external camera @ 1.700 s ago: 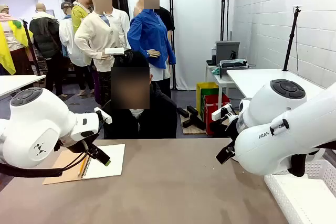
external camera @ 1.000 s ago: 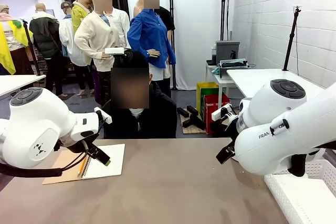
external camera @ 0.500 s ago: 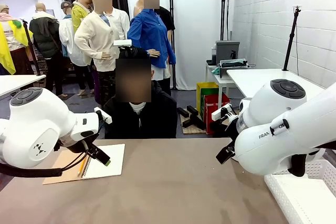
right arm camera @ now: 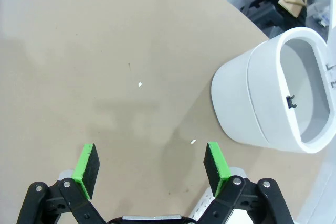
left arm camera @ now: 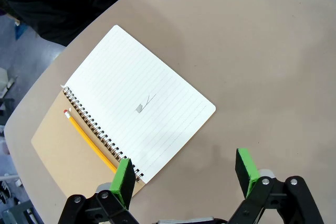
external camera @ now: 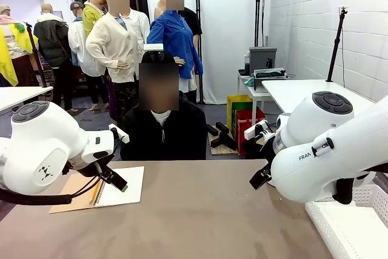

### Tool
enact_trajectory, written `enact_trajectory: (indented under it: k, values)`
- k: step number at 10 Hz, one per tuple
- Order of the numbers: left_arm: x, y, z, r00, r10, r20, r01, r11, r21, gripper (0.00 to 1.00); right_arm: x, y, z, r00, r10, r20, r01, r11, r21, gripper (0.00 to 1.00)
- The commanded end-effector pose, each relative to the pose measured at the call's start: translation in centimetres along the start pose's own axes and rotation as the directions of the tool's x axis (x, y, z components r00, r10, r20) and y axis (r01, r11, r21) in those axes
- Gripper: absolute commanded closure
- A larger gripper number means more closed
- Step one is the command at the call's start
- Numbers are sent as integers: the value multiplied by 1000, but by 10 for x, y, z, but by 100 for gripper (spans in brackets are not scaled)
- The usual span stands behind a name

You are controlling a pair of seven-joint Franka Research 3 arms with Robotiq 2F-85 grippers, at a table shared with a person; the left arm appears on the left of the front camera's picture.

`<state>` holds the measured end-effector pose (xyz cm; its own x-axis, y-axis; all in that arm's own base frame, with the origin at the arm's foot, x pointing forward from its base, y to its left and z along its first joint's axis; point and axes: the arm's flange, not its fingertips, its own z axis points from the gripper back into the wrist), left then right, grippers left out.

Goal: Sort the paper based on its condition.
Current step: If a person hands you a paper, place it in the Organizing basket , and if it's crumpled, put it in the Trash can.

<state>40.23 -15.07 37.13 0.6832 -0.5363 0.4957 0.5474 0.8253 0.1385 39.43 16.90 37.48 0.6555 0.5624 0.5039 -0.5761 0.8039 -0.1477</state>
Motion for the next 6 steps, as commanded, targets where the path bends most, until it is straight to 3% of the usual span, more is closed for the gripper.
enact_trajectory:
  k: [1, 4, 6]
  values:
    - [0, 0, 0, 1000, 1, 0, -1, 1000, 0, 0, 0, 0, 0, 1000, 0, 1, 0, 1000, 0, 0]
    - [0, 0, 0, 1000, 1, 0, -1, 1000, 0, 0, 0, 0, 0, 1000, 0, 0, 0, 1000, 0, 0]
    - [0, 0, 0, 1000, 0, 0, 0, 1000, 0, 0, 1, -5, 5, 998, 64, 23, -63, 997, -49, 0]
